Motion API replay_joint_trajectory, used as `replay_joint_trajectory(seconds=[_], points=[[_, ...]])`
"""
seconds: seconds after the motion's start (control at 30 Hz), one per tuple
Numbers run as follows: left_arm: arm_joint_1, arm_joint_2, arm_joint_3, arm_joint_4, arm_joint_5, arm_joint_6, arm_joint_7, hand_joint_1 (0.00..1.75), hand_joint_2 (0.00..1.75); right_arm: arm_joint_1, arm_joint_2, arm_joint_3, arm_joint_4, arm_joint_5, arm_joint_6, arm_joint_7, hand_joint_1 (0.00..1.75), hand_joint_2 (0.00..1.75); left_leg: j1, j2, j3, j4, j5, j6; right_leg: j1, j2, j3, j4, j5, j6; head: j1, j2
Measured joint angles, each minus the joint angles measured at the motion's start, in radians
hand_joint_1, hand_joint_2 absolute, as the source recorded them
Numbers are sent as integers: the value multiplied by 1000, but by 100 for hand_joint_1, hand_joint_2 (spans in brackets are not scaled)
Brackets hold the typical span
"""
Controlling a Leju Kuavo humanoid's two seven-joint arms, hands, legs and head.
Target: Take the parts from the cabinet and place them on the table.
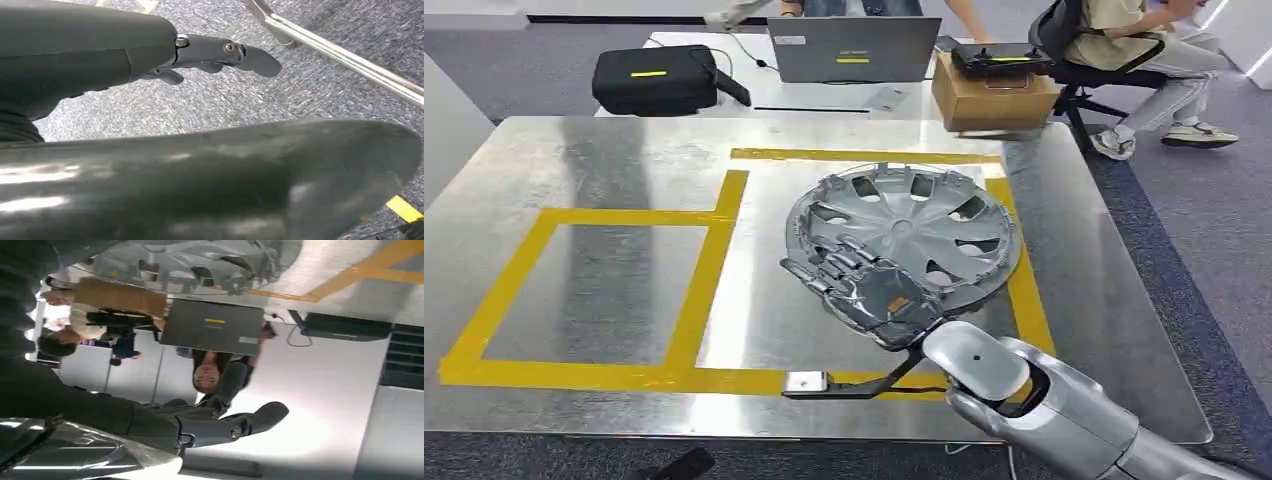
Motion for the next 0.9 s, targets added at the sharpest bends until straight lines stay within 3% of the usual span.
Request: replay_joint_trajectory(seconds=[0.9], points=[[12, -4, 27, 0, -13, 0, -6, 0, 0, -40, -36, 21, -104, 14, 21, 42, 0, 175, 0, 0, 1, 0, 0, 0, 0, 0, 0, 0, 0, 0, 0, 0]])
